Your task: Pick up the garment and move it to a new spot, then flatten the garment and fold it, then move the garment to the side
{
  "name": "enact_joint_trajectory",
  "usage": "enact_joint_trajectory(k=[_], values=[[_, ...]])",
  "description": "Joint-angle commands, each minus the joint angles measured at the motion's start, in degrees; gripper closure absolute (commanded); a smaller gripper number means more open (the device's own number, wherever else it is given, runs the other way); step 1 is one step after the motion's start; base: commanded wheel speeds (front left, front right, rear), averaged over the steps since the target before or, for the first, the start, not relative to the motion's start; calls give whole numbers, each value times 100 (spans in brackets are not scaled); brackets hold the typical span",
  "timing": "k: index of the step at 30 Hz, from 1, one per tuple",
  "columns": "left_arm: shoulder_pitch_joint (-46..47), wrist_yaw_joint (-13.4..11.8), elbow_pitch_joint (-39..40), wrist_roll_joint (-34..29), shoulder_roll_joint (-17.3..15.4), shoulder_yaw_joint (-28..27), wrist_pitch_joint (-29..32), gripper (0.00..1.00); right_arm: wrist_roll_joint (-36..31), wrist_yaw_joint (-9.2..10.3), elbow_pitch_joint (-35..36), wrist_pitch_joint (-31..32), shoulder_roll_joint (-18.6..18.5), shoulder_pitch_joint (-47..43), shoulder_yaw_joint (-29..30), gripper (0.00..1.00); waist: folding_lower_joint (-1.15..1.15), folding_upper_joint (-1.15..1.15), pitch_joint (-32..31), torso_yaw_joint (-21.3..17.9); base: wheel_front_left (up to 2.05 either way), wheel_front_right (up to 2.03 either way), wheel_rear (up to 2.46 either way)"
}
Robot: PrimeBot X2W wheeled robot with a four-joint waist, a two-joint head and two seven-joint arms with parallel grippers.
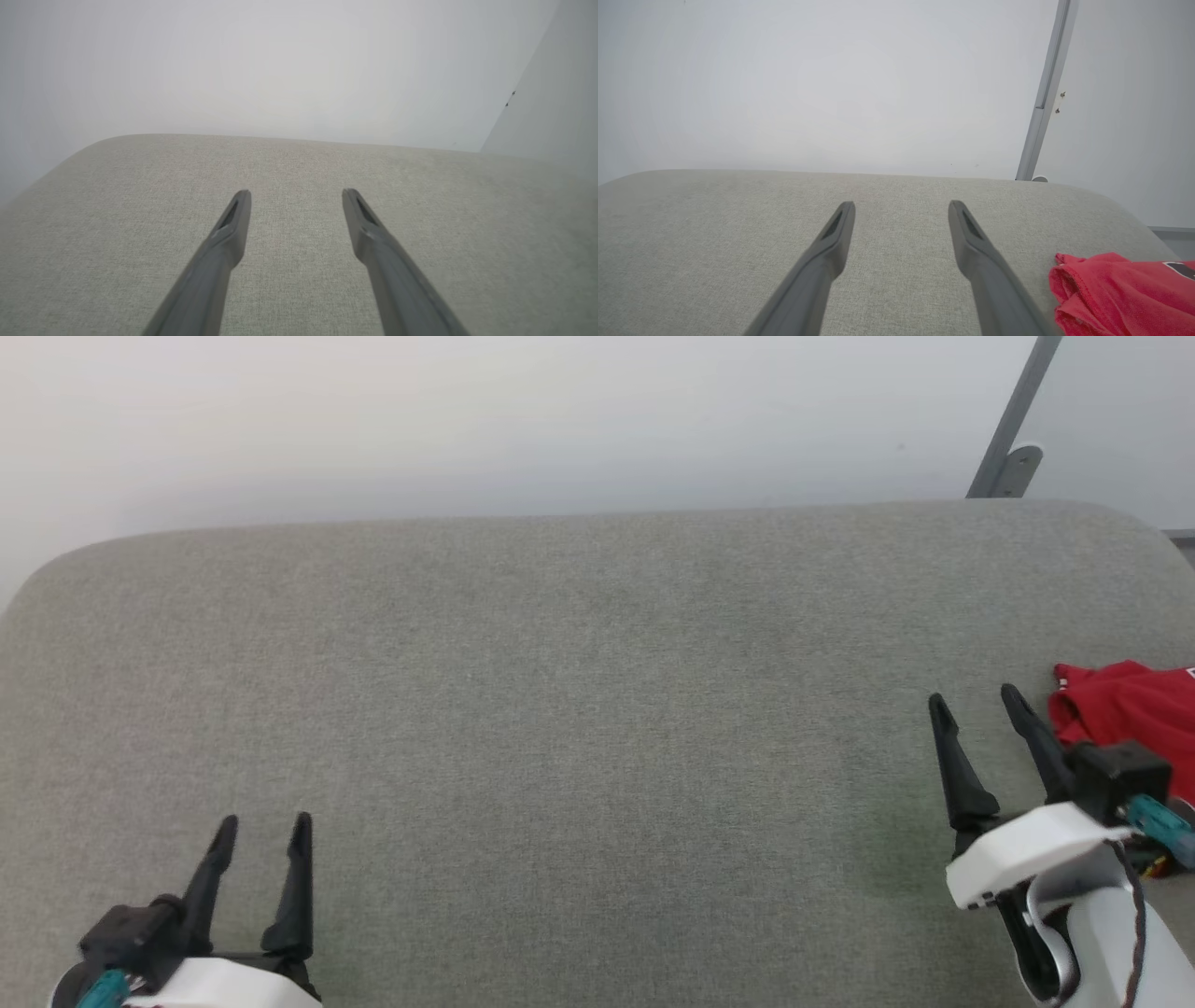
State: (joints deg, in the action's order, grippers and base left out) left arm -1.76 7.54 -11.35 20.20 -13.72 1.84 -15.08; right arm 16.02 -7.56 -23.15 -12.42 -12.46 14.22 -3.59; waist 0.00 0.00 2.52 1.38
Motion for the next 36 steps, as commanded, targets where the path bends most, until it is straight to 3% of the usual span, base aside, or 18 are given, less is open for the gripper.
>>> enact_joint_trajectory(k=[1,17,35,36], values=[[-66,-14,79,19,11,-62,-10,0,30,15,106,-26,49,-132,42,0,0,0,-37,-33,0,0,0],[-858,-14,982,-234,240,-464,-10,0,-162,14,1668,491,396,-1348,857,0,0,0,-226,-57,0,0,0],[-818,-14,1026,-200,219,-440,-10,0,-112,13,1960,724,543,-1571,799,0,0,0,-219,-44,0,0,0],[-812,-14,1021,-199,221,-438,-10,100,-104,13,1958,725,542,-1575,788,100,0,0,-214,-43,0,0,0]])
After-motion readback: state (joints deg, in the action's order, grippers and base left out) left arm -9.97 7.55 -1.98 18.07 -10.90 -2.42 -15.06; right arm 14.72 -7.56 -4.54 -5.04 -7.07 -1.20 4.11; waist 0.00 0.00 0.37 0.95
